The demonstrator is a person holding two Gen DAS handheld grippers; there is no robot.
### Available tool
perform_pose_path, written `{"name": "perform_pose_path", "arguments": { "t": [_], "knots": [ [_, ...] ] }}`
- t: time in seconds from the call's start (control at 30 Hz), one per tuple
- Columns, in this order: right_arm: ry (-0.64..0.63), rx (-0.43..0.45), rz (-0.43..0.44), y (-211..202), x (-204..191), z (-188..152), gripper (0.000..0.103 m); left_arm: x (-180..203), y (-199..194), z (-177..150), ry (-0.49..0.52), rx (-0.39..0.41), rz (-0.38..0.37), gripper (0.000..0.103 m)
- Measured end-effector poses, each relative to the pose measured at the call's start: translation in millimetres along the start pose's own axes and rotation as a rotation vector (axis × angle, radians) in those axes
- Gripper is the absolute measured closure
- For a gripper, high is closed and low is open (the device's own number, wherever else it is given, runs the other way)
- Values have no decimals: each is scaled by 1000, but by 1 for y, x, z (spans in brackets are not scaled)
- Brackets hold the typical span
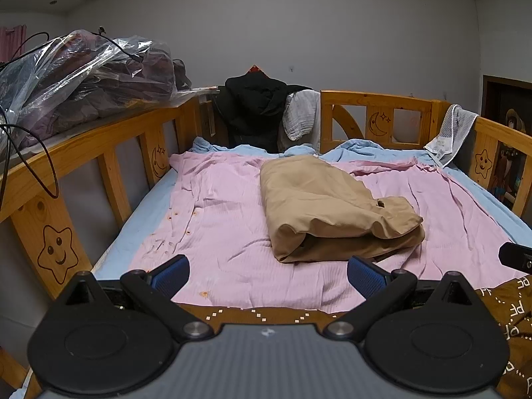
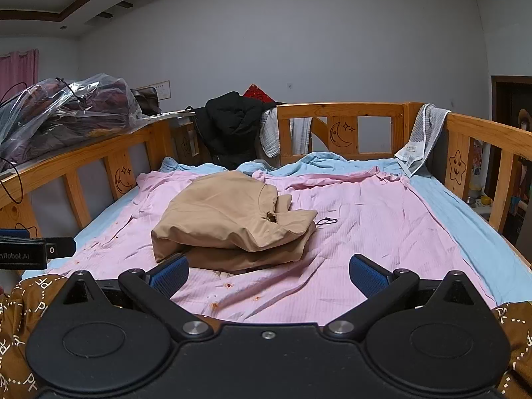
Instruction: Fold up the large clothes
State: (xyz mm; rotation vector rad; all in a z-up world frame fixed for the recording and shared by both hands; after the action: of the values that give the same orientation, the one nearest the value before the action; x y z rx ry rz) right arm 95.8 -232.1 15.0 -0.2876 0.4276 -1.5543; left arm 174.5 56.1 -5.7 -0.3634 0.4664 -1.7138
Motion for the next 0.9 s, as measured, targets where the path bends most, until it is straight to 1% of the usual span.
{"name": "perform_pose_path", "arguments": {
  "t": [0.9],
  "knots": [
    [3,-8,-3,2,0,-4,1,-1,-1,1,-2,4,4,0]
  ]
}}
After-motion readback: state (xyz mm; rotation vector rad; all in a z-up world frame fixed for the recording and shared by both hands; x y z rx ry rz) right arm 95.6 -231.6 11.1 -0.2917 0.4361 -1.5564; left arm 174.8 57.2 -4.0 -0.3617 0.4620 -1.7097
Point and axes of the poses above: each gripper's, at about its wrist camera, not at the fingertips, and y roughly the way its jaws point, x to its right, z to its top, the point moved 9 cm from there along y, roughly the way its jaws point, and after that the axes turned 4 degrees about -z, right-handed, at the moved point
